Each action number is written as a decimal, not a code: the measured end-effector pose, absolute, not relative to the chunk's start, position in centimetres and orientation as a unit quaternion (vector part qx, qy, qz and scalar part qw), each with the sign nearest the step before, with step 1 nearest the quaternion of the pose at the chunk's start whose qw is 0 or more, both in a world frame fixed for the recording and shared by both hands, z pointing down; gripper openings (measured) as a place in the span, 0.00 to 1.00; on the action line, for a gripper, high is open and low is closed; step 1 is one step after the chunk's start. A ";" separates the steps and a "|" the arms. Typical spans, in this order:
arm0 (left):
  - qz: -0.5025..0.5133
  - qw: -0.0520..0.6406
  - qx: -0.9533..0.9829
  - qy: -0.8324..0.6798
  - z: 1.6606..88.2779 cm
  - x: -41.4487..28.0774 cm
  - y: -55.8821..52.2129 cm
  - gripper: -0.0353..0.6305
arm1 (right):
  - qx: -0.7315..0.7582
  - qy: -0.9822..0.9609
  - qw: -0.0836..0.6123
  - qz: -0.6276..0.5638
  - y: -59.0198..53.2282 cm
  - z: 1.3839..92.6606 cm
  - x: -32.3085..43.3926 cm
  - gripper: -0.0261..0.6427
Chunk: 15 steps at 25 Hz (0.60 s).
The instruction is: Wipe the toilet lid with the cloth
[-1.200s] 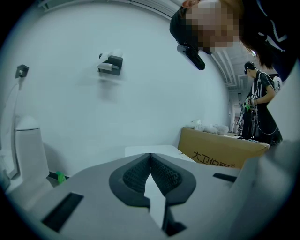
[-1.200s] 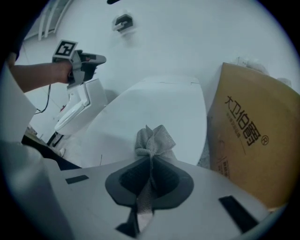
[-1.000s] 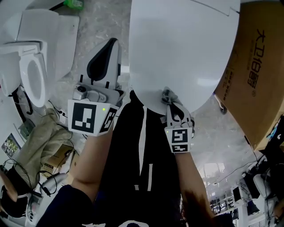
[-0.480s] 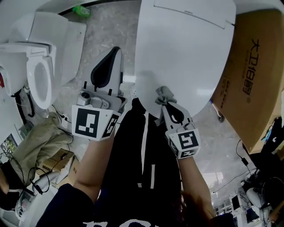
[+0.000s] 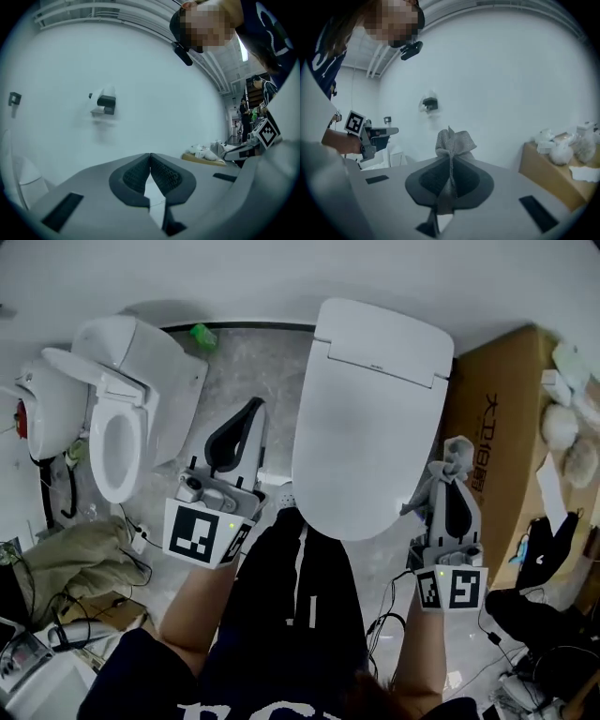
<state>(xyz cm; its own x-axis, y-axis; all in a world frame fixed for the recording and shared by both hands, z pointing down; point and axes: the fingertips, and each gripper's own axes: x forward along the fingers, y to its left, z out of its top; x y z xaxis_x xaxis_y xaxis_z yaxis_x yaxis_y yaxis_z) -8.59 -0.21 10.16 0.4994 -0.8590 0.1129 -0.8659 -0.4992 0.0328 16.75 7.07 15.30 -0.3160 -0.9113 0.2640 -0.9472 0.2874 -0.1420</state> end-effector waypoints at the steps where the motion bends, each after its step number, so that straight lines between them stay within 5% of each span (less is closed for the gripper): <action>1: 0.040 0.041 0.864 -0.501 8.7 -8.7 0.0 0.08 | 0.586 -0.798 0.055 0.127 7.2 13.2 17.0 0.09; 15: 0.021 -0.007 0.862 -0.507 -9.3 -9.9 7.1 0.08 | 0.570 -0.821 -0.035 -0.005 10.1 -9.5 15.1 0.09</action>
<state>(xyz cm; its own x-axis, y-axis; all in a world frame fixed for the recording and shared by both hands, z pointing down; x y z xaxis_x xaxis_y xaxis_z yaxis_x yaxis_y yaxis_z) -9.91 7.12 -9.26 0.4855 -0.8738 0.0281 -0.8732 -0.4862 -0.0335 15.08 10.14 -9.48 -0.3468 -0.9359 -0.0623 -0.9365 0.3492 -0.0313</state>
